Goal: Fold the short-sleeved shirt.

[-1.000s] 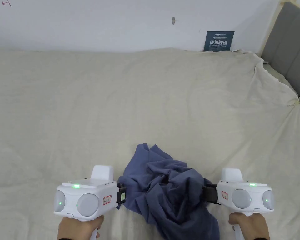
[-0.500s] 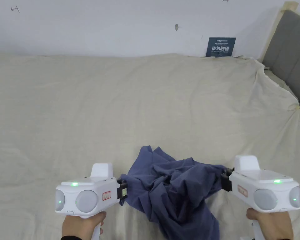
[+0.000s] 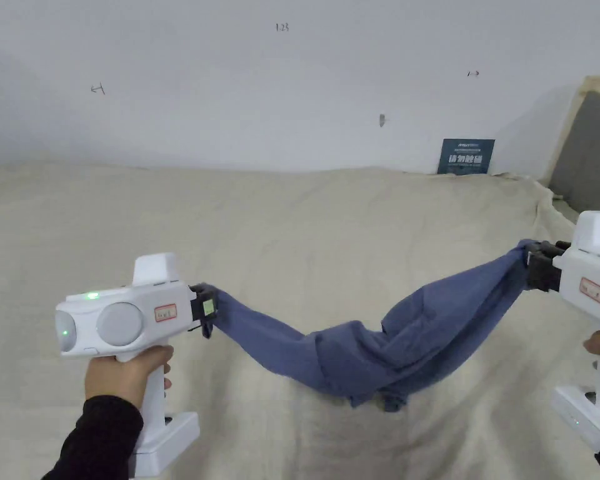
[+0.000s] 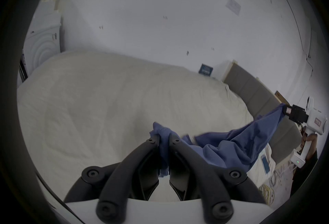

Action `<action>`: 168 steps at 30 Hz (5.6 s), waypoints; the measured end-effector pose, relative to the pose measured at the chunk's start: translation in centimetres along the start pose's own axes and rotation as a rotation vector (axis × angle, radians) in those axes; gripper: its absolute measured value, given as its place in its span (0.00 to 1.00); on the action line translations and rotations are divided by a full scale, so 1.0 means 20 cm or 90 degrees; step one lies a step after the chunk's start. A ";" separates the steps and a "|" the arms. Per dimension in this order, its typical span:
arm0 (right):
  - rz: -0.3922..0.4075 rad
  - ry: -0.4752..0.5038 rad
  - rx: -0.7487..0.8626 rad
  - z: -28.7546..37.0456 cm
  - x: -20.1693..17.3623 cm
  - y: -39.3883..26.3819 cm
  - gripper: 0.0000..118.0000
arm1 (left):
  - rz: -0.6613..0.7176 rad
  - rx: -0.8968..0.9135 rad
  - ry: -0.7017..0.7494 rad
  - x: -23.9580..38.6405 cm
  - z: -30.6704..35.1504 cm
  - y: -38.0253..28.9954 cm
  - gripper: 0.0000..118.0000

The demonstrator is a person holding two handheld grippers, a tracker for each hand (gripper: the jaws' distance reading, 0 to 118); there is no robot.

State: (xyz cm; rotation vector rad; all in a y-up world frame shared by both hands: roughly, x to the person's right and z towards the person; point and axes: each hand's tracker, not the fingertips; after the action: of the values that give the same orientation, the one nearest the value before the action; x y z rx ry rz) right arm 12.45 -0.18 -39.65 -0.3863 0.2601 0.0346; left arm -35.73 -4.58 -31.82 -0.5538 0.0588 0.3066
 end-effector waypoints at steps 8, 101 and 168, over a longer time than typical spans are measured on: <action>-0.047 0.021 0.067 -0.08 -0.01 0.38 0.02 | -0.014 0.089 0.061 -0.05 0.12 0.56 0.06; -0.084 -0.038 0.005 0.54 -0.27 -0.65 0.80 | 0.016 0.007 0.134 -0.12 0.44 -0.50 0.89; -0.096 -0.100 -0.267 -0.93 0.21 -0.70 0.28 | -0.056 -0.160 0.052 -0.37 -0.86 -0.02 0.00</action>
State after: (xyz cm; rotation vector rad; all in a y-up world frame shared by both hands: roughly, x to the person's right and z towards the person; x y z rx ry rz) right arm 13.04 -20.29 -52.21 -0.8150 0.0659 -0.0297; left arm -42.13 -15.97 -45.23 -0.8161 0.0747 0.2074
